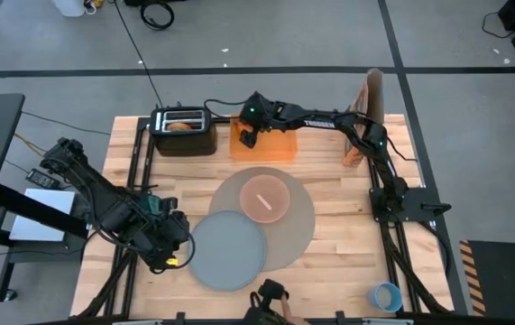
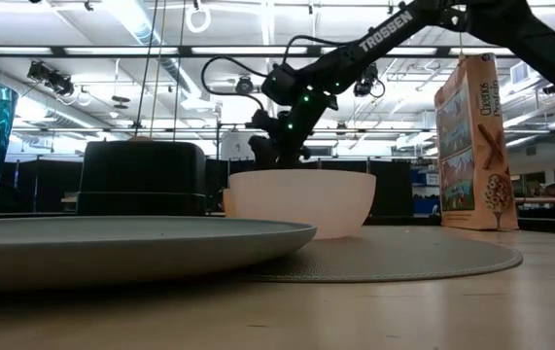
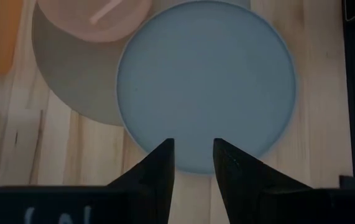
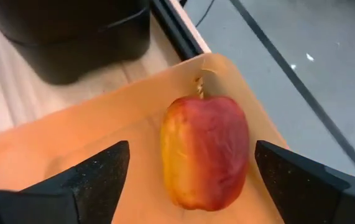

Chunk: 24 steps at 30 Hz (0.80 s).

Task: Arrange a breakfast setting
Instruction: Put the red apple on the brown tablemat

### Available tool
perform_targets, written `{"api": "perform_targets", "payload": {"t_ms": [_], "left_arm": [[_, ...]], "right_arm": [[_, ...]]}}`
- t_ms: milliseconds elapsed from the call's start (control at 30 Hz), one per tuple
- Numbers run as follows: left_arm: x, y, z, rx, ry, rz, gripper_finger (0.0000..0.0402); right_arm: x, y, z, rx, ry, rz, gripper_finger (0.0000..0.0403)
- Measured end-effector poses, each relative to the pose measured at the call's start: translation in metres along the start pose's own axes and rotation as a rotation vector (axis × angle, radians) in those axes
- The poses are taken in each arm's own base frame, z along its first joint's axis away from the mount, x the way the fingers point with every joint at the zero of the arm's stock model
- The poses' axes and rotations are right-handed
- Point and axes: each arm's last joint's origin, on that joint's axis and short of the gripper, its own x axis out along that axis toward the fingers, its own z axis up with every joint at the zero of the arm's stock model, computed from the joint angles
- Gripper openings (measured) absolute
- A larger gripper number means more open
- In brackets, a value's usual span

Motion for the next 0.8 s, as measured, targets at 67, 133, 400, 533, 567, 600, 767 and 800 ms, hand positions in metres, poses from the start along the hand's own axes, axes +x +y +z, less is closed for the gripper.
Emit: {"api": "perform_targets", "payload": {"t_ms": [67, 133, 400, 533, 567, 600, 767, 800], "left_arm": [[0.000, 0.000, 0.000, -0.009, -0.007, 0.003, 0.0119], [0.000, 0.000, 0.001, -0.028, -0.012, 0.004, 0.0119], [0.001, 0.002, 0.003, -0.066, -0.018, 0.014, 0.0119], [0.004, 0.007, 0.007, -0.093, -0.024, 0.028, 0.0119], [0.004, 0.008, 0.008, -0.101, -0.024, 0.033, 0.0119], [0.005, 0.010, 0.009, -0.106, -0.024, 0.038, 0.0119], [0.009, 0.017, 0.015, -0.112, -0.026, 0.057, 0.0119], [0.009, 0.018, 0.015, -0.117, -0.026, 0.060, 0.0119]], "right_arm": [[0.008, -0.006, -0.004, -0.033, 0.009, 0.009, 0.0368], [0.017, -0.013, -0.011, -0.046, 0.027, 0.028, 0.0373], [0.024, -0.030, -0.016, -0.031, 0.010, 0.106, 0.0374], [0.024, -0.032, -0.017, -0.018, 0.003, 0.204, 0.0374], [0.024, -0.032, -0.018, -0.016, 0.014, 0.208, 0.0374], [0.024, -0.032, -0.019, -0.015, 0.026, 0.204, 0.0373], [0.024, -0.039, -0.023, -0.016, 0.068, 0.132, 0.0366], [0.024, -0.040, -0.023, -0.014, 0.070, 0.122, 0.0360]]}}
